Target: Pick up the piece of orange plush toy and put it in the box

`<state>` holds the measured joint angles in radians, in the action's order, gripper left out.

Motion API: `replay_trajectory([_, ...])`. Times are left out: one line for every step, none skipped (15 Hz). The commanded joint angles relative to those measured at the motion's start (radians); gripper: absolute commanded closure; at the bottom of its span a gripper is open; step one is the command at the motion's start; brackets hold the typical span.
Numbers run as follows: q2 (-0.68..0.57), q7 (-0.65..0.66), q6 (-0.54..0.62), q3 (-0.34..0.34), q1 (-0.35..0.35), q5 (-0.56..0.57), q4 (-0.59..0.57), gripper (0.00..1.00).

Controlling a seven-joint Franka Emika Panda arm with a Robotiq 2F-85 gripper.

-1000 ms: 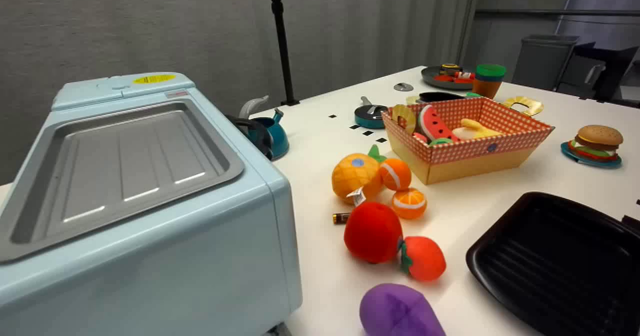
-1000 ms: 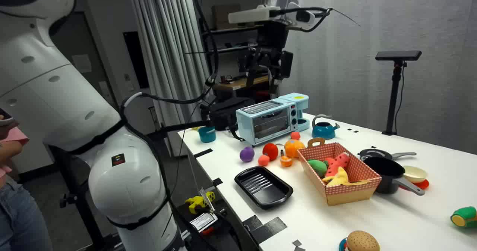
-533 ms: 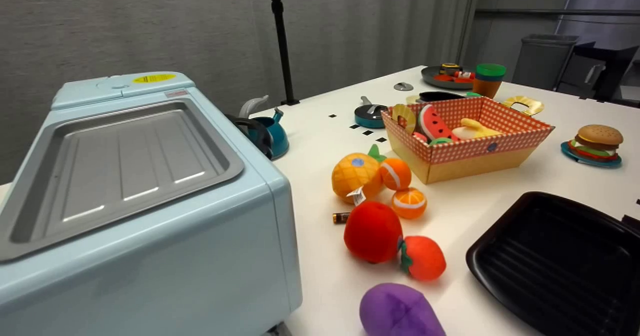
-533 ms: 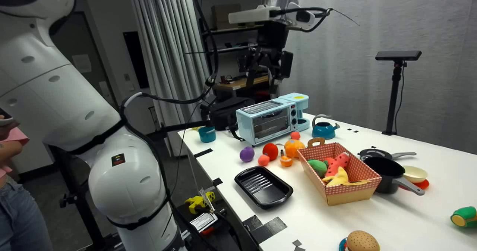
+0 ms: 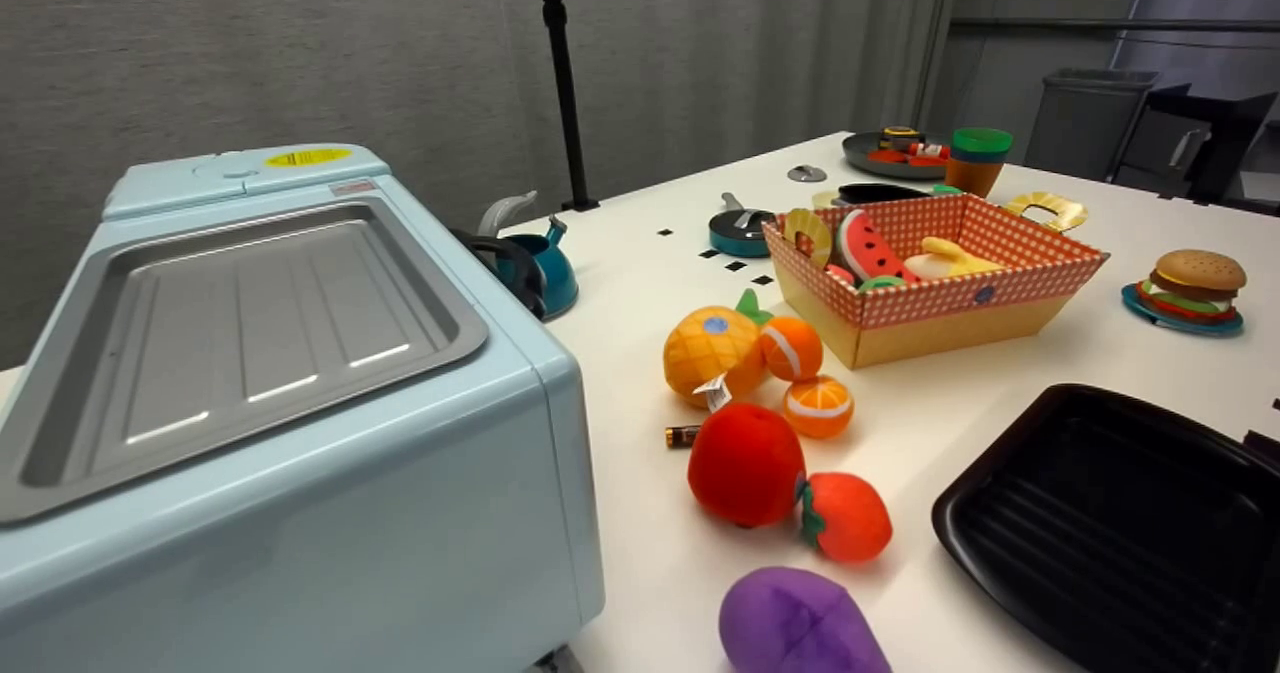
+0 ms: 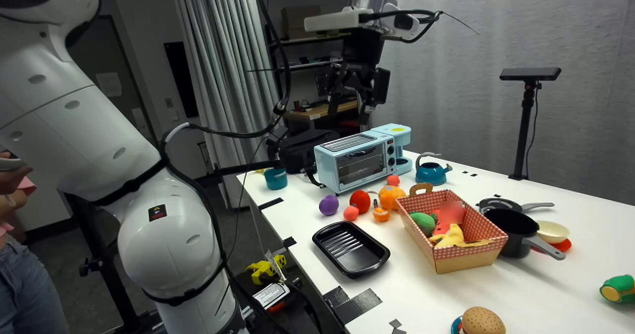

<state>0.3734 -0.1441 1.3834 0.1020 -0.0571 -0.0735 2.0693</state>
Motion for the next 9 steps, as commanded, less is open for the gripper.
replay_trajectory([-0.01, -0.004, -0.001, -0.024, 0.025, 0.008, -0.006, 0.0])
replay_trajectory([-0.015, -0.004, -0.001, -0.03, 0.021, 0.012, -0.006, 0.0])
replay_trajectory([-0.023, -0.005, 0.0, -0.034, 0.02, 0.02, -0.009, 0.0])
replay_trajectory([-0.031, -0.007, 0.002, -0.038, 0.019, 0.023, -0.012, 0.0])
replay_trajectory([-0.042, -0.008, 0.004, -0.041, 0.018, 0.026, -0.016, 0.0])
replay_trajectory([-0.053, -0.014, 0.007, -0.045, 0.016, 0.029, -0.018, 0.0])
replay_trajectory([-0.069, -0.016, 0.015, -0.052, 0.014, 0.04, -0.021, 0.0])
replay_trajectory([-0.083, -0.021, 0.023, -0.057, 0.012, 0.05, -0.023, 0.0])
replay_trajectory([-0.103, -0.018, 0.036, -0.065, 0.011, 0.068, -0.027, 0.0])
